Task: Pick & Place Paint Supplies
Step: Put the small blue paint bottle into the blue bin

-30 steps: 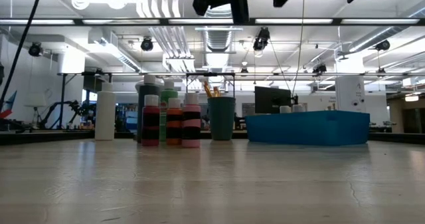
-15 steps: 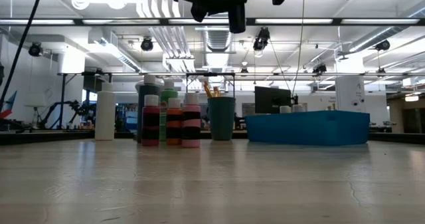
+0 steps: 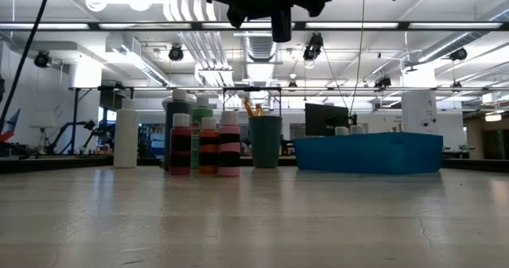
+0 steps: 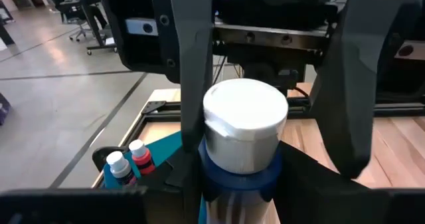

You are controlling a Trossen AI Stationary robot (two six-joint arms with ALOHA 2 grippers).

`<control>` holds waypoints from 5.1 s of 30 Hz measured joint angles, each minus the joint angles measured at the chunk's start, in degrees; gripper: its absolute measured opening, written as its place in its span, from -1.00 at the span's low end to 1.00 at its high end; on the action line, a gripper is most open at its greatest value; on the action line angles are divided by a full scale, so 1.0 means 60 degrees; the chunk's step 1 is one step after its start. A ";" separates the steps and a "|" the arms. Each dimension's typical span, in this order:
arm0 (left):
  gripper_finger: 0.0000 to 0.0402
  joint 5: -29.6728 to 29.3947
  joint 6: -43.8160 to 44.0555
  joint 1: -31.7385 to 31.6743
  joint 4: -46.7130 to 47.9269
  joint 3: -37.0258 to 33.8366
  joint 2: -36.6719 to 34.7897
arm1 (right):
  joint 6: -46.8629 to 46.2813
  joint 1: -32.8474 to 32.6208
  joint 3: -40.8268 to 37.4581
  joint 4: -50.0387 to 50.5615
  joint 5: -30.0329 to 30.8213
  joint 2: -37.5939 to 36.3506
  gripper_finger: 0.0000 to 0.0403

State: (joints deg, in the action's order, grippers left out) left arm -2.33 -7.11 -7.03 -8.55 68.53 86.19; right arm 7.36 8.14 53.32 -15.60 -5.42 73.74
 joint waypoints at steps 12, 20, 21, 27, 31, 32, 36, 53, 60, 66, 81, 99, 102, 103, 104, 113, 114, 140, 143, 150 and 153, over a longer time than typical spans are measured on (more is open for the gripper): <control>-0.31 -0.0030 -0.0099 0.0011 0.0105 0.0004 -0.0003 | 0.0023 0.0006 0.0120 0.0070 0.0016 0.0025 -0.17; -0.31 -0.0024 -0.0123 0.0015 0.0094 0.0004 -0.0003 | 0.0020 0.0007 0.0112 0.0072 0.0046 0.0018 -0.38; -0.31 -0.0025 -0.0129 0.0015 0.0094 0.0004 -0.0003 | 0.0020 0.0007 0.0112 0.0079 0.0046 0.0018 -0.40; -0.31 -0.0032 -0.0235 0.0011 0.0104 0.0007 -0.0003 | -0.0020 0.0007 0.0112 0.0207 0.0046 0.0007 -0.42; -0.31 -0.0029 -0.0268 0.0011 0.0102 0.0007 -0.0003 | -0.0020 0.0000 0.0111 0.0214 0.0134 0.0003 -0.42; -0.31 -0.0030 -0.0270 0.0011 0.0103 0.0007 -0.0003 | -0.0021 0.0000 0.0109 0.0216 0.0148 -0.0003 -0.42; -0.20 -0.0033 -0.0277 0.0011 0.0085 0.0007 -0.0003 | -0.0009 0.0000 0.0109 0.0205 0.0156 -0.0030 -0.42; 0.02 -0.1170 -0.1138 0.0006 0.1230 -0.0003 -0.0336 | -0.0089 -0.0003 0.0048 0.1196 0.0903 -0.0692 -0.42; 0.03 -0.1330 -0.1228 -0.0004 0.1762 -0.0125 -0.0879 | -0.0433 -0.0007 -0.0474 0.1424 0.2979 -0.1488 -0.42; 0.03 -0.1640 -0.1124 -0.0023 0.1755 -0.0731 -0.1422 | -0.1217 -0.0005 -0.1940 0.0906 0.5227 -0.2377 -0.42; 0.03 -0.2209 -0.0947 -0.0025 -0.0150 -0.3530 -0.3294 | -0.1300 0.0018 -0.6241 -0.1947 0.8166 -0.4431 -0.42; 0.03 -0.3156 -0.1825 -0.0162 -0.2331 -0.5377 -0.4399 | -0.2292 0.1682 -0.7916 -0.3897 0.8512 -0.3365 -0.42; 0.03 -0.3157 -0.1936 -0.0212 -0.2329 -0.5377 -0.4393 | -0.2192 0.2050 -0.8030 -0.4692 0.8082 -0.2838 -0.42; 0.03 -0.3154 -0.1967 -0.0215 -0.2333 -0.5377 -0.4396 | -0.2164 0.2133 -0.8103 -0.4885 0.8080 -0.2698 -0.42; 0.03 -0.3154 -0.1975 -0.0231 -0.2326 -0.5377 -0.4400 | -0.2158 0.2208 -0.8181 -0.5175 0.8041 -0.2553 -0.42; 0.03 -0.3128 -0.2124 -0.0423 -0.2329 -0.5377 -0.4407 | -0.1908 0.2578 -0.8790 -0.7381 0.7352 -0.1385 -0.42; 0.03 -0.3125 -0.2120 -0.0449 -0.2329 -0.5377 -0.4407 | -0.1903 0.2635 -0.8787 -0.7508 0.7296 -0.1259 -0.42; 0.03 -0.3128 -0.2491 -0.0770 -0.2352 -0.5377 -0.4407 | -0.3146 0.2659 -0.7893 -0.9336 0.8431 0.2374 -0.42; 0.03 -0.3128 -0.2492 -0.0825 -0.2351 -0.5377 -0.4407 | -0.3026 0.2665 -0.7891 -0.9705 0.8656 0.2771 -0.42; 0.03 -0.3128 -0.2507 -0.0844 -0.2347 -0.5373 -0.4407 | -0.3020 0.2667 -0.7891 -1.0321 0.8909 0.3416 -0.42; 0.03 -0.3128 -0.2506 -0.0856 -0.2347 -0.5373 -0.4407 | -0.3313 0.2667 -0.7891 -1.0305 0.8914 0.3576 -0.42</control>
State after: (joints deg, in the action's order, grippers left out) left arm -21.10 -22.15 -12.16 -22.63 36.29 59.75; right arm -12.51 24.14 5.98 -77.43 48.07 95.19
